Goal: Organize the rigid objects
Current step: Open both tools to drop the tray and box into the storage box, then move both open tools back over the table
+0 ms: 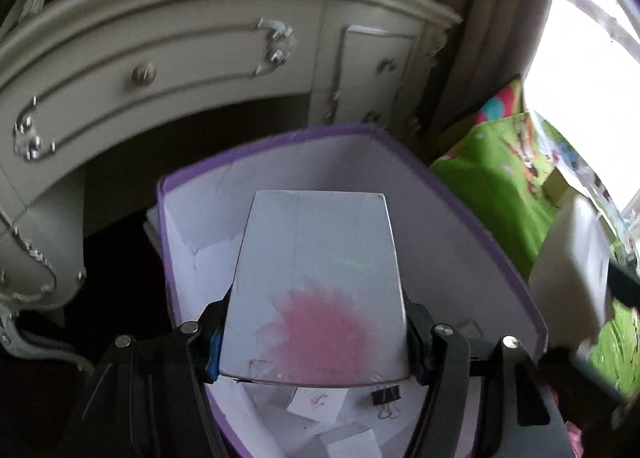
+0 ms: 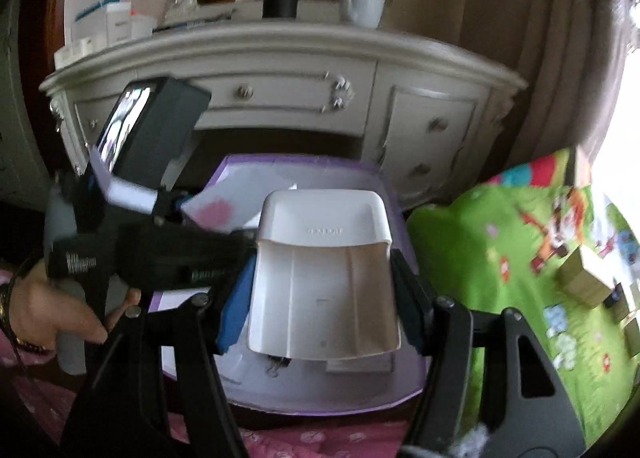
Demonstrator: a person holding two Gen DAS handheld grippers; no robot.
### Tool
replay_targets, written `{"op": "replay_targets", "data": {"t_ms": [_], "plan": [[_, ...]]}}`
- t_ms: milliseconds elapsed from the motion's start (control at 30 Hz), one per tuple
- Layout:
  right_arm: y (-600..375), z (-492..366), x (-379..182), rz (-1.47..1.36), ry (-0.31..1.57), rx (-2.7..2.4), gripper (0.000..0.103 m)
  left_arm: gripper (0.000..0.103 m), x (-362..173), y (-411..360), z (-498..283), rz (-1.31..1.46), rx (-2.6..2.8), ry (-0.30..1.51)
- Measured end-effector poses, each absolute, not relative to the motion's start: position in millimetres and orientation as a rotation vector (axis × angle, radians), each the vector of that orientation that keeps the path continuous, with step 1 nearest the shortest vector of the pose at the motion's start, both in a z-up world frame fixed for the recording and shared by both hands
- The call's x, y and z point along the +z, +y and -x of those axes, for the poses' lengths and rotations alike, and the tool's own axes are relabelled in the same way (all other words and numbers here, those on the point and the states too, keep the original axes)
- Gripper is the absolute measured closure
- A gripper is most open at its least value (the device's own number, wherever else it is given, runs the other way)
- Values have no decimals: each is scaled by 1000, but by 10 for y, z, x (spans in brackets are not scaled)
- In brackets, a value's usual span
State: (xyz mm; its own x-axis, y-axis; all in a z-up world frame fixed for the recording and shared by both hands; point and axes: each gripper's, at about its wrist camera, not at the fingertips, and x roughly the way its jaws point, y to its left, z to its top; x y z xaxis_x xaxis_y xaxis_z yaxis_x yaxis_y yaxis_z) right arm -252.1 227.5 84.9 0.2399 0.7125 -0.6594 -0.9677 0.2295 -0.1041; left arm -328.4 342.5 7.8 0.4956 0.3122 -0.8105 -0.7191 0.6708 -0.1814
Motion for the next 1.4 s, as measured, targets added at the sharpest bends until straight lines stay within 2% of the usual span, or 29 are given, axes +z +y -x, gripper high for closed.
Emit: {"op": "replay_targets", "data": {"t_ms": [233, 300, 333, 400, 500, 767, 1000, 1267, 1300, 1367, 1400], "plan": [[2428, 2510, 590, 599, 623, 1266, 36, 36, -118, 3531, 3273, 593, 709, 942], [2440, 2432, 535, 567, 688, 1311, 29, 28, -164, 3592, 3258, 612, 747, 984], [2446, 2386, 505, 554, 727, 1324, 23, 28, -179, 3617, 3259, 617, 763, 994], [2414, 2313, 491, 522, 762, 1328, 22, 25, -175, 3625, 3268, 622, 759, 989], [2270, 2151, 541, 462, 770, 1290, 21, 19, -93, 3555, 3208, 563, 793, 989], [1231, 1291, 874, 207, 739, 975, 20, 19, 126, 3247, 2873, 488, 700, 956], [-226, 700, 828, 96, 730, 567, 16, 18, 193, 2424, 1962, 352, 384, 1000], [-1676, 96, 571, 29, 840, 216, 16, 18, 150, 887, 747, 126, -31, 1026], [-1759, 2, 536, 32, 860, 197, 16, 12, 133, 715, 614, 79, -30, 1030], [-2006, -322, 421, 46, 911, 159, 16, 11, 127, 452, 381, 21, -54, 997], [-2089, -433, 371, 49, 928, 146, 13, 8, 130, 324, 240, 20, -85, 1001]]}}
